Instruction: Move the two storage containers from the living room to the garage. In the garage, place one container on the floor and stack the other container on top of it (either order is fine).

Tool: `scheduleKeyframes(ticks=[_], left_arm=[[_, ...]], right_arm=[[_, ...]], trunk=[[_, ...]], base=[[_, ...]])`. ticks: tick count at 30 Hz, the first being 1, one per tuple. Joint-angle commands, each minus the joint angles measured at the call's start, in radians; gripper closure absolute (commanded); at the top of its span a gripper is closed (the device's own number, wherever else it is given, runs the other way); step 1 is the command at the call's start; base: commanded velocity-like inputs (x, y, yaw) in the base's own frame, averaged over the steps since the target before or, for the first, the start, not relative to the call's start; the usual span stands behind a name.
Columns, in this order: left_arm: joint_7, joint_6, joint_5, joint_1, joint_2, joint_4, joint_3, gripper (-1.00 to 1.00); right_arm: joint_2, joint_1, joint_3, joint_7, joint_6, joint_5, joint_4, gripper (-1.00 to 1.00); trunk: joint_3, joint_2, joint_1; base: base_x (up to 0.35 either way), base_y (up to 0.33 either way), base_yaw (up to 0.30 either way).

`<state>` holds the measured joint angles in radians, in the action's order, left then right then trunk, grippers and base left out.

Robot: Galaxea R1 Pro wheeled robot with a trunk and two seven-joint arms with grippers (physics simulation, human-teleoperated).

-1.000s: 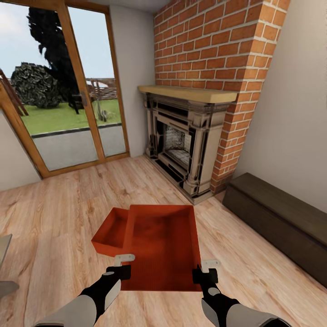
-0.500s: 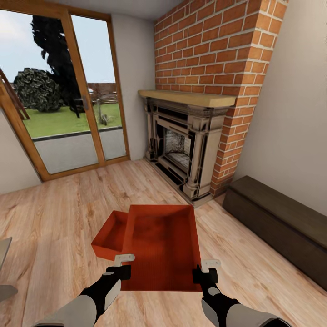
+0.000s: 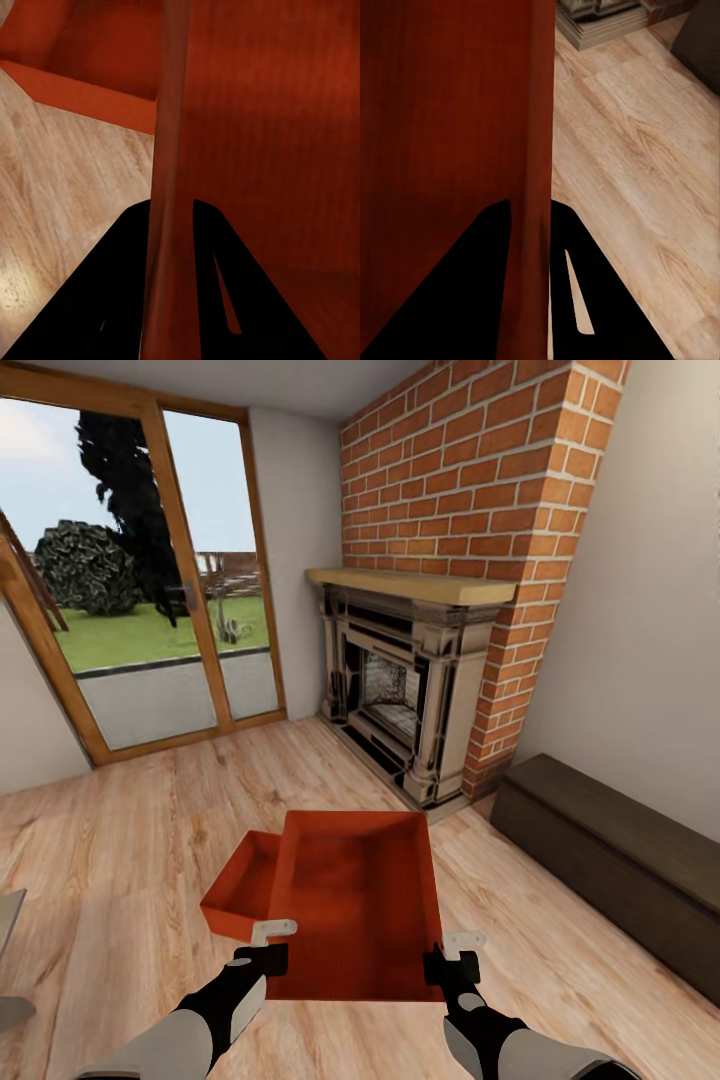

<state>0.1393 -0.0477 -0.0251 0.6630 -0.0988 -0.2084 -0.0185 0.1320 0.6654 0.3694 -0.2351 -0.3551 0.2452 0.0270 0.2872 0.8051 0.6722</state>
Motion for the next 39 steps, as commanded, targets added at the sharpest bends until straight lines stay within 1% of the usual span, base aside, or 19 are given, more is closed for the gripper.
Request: scheduleKeyframes(ticks=[1, 9, 13, 39], left_arm=[[0.029, -0.006, 0.002, 0.000, 0.004, 0.001, -0.018, 1.00], [0.029, -0.005, 0.002, 0.000, 0.004, 0.001, -0.017, 1.00], [0.029, -0.006, 0.001, 0.000, 0.004, 0.002, -0.017, 1.00], [0.029, -0.006, 0.002, 0.000, 0.002, 0.003, -0.017, 1.00]], right_arm=[[0.000, 0.002, -0.053, -0.007, -0.012, 0.014, 0.002, 1.00], [0.000, 0.002, -0.053, -0.007, -0.012, 0.014, 0.002, 1.00], [0.000, 0.002, -0.054, -0.007, -0.011, 0.015, 0.002, 1.00], [0.000, 0.002, -0.055, -0.007, -0.009, 0.016, 0.002, 1.00]], trunk=[[0.000, 0.001, 0.000], [-0.013, 0.001, 0.000], [-0.015, 0.001, 0.000], [-0.015, 0.001, 0.000]], base=[[0.000, 0.000, 0.000], [-0.002, 0.000, 0.000], [-0.120, 0.000, 0.000], [-0.328, 0.000, 0.000]])
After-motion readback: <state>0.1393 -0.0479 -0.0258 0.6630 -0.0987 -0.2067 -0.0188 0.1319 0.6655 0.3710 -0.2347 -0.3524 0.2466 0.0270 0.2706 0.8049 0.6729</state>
